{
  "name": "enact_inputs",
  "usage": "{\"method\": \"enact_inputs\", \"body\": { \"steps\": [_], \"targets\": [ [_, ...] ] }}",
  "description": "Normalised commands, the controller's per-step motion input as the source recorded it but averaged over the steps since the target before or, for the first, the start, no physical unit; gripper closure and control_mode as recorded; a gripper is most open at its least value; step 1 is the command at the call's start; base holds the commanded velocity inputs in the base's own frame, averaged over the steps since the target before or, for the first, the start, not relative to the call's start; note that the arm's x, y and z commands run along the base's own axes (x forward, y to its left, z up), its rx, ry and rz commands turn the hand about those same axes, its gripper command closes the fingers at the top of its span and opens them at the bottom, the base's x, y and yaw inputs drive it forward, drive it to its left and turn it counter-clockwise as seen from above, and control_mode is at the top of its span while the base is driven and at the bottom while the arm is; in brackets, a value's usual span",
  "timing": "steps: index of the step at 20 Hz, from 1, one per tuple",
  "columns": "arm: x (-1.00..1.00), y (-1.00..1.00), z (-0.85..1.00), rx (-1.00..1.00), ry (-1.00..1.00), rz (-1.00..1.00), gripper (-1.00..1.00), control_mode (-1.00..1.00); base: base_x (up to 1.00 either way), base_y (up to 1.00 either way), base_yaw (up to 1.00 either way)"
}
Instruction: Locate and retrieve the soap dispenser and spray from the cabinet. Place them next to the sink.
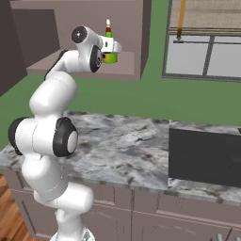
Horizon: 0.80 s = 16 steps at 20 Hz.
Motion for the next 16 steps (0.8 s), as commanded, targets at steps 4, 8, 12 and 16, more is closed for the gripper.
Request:
{"method": "enact_inputs", "body": {
  "steps": [4, 8, 12, 16],
  "targets": [
    [0.17, 0.0, -0.05, 0.0, -0.01, 0.0, -1.0, -1.0, 0.0, 0.0, 0.0],
    [0.16, 0.0, -0.04, 0.0, -0.02, 0.0, -1.0, -1.0, 0.0, 0.0, 0.0],
    [0.15, 0.0, -0.05, 0.0, -0.01, 0.0, -1.0, -1.0, 0.0, 0.0, 0.0],
    [0.07, -0.01, -0.02, 0.0, -0.01, 0.0, -1.0, -1.0, 0.0, 0.0, 0.0]
  ]
}}
